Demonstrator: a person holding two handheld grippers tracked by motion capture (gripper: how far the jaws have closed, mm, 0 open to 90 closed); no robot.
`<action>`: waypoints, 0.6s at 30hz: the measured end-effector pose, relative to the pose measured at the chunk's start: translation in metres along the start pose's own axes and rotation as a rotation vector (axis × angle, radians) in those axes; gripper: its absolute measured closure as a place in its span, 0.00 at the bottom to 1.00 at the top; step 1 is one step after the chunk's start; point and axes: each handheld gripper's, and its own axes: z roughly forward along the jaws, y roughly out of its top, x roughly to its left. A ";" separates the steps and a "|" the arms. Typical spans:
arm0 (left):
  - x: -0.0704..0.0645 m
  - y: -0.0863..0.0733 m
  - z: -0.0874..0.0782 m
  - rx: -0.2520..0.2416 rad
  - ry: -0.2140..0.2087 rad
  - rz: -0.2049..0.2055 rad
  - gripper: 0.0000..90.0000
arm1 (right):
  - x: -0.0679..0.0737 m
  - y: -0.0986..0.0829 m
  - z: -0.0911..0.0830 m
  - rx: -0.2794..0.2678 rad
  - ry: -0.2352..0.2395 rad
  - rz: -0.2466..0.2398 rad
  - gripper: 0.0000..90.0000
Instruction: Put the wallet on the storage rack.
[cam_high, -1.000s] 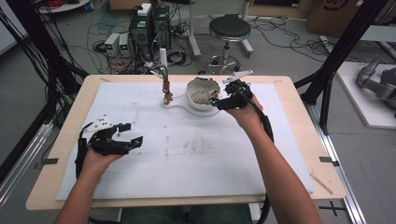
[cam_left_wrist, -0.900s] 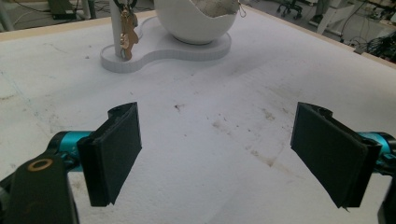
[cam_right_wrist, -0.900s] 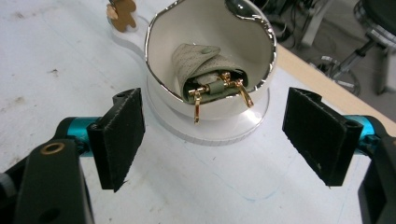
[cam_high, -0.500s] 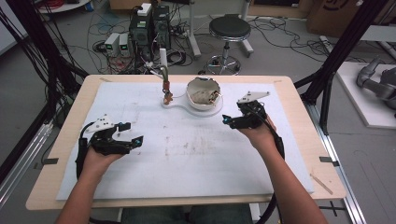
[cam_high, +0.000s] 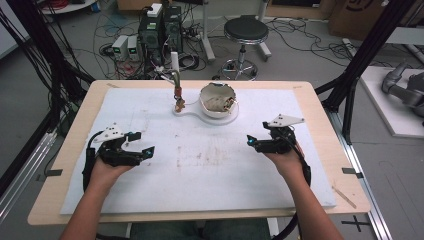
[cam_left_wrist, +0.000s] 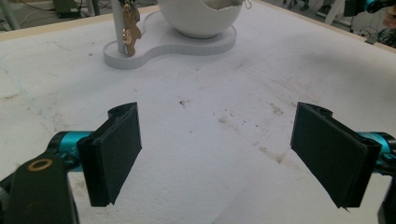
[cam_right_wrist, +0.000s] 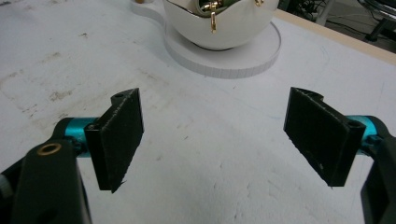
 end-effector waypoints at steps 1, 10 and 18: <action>0.000 0.000 0.000 0.002 0.002 0.001 0.18 | 0.000 -0.005 -0.001 -0.009 -0.003 0.008 0.22; 0.001 -0.002 0.007 0.020 0.002 0.013 0.18 | 0.007 -0.028 -0.003 0.002 -0.023 -0.044 0.21; -0.002 -0.003 0.008 0.038 0.028 0.044 0.18 | -0.002 -0.035 -0.003 0.020 -0.009 0.004 0.21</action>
